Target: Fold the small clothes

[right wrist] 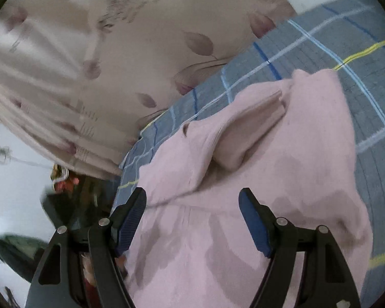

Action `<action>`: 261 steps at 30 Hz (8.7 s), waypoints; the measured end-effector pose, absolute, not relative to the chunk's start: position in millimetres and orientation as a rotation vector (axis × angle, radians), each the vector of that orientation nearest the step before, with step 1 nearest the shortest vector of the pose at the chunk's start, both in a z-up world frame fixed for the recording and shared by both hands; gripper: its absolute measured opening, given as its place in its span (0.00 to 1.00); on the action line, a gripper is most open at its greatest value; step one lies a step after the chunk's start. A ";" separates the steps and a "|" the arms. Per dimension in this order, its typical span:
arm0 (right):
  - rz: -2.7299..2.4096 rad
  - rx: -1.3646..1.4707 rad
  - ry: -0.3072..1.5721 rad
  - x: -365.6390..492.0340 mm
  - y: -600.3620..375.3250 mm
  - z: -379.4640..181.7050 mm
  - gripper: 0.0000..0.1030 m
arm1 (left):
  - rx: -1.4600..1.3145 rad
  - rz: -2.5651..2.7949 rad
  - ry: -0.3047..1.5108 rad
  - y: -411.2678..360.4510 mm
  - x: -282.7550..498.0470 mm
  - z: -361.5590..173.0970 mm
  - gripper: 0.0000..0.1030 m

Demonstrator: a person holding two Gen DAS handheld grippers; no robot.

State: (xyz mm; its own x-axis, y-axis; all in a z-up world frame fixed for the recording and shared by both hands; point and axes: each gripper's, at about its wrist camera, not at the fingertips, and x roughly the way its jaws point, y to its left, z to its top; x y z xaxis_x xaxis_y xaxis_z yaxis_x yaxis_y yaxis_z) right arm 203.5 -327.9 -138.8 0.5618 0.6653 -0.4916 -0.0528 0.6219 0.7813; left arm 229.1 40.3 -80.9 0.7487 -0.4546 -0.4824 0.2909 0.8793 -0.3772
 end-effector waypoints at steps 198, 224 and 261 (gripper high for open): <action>0.602 0.872 0.683 53.6 -405.8 -86.0 0.09 | -0.249 -0.349 0.621 96.2 85.3 -21.6 0.08; 0.513 0.860 0.700 109.2 -427.0 -98.0 0.09 | -0.297 -0.276 0.665 103.1 153.8 -38.3 0.08; 0.471 0.863 0.724 154.5 -433.5 -112.3 0.09 | -0.355 -0.243 0.708 104.3 194.8 -52.3 0.08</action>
